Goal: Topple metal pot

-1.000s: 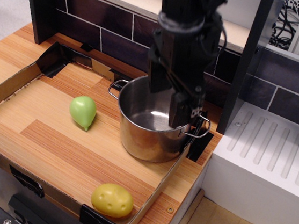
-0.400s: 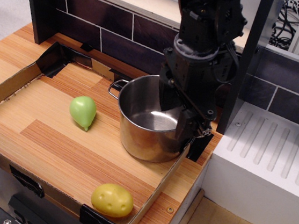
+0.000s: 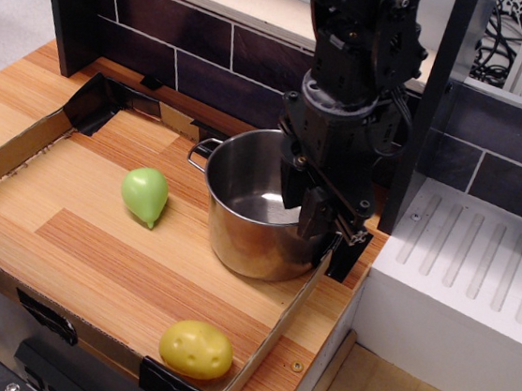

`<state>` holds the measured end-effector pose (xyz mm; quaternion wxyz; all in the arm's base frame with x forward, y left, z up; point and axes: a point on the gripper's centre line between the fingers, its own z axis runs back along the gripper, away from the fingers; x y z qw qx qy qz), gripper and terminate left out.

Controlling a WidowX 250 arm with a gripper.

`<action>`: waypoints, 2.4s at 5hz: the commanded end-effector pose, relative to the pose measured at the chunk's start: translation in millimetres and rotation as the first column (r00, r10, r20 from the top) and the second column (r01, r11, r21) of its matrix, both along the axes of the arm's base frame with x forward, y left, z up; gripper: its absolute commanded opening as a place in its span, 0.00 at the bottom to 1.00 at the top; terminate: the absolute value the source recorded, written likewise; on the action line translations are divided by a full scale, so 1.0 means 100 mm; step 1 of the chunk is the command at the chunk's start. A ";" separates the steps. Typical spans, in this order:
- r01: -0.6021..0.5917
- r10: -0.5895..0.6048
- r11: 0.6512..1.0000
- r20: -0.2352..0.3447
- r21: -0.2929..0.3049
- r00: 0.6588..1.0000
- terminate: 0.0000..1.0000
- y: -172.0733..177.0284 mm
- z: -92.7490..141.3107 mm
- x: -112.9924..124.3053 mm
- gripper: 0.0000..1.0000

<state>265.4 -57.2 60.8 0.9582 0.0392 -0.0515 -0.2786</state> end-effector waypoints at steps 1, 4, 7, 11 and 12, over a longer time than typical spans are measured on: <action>0.000 0.000 1.000 0.015 -0.017 1.000 0.00 0.04 0.10 -0.07 0.00; -0.070 0.061 0.994 -0.104 -0.082 0.993 0.00 0.04 0.40 -0.05 0.00; -0.170 0.113 0.972 -0.309 -0.164 0.944 0.00 0.16 0.61 0.10 0.00; -0.272 0.172 0.913 -0.320 -0.304 0.932 0.00 0.49 0.39 0.21 0.00; -0.288 0.184 0.900 -0.315 -0.328 0.931 0.00 0.59 0.34 0.27 0.00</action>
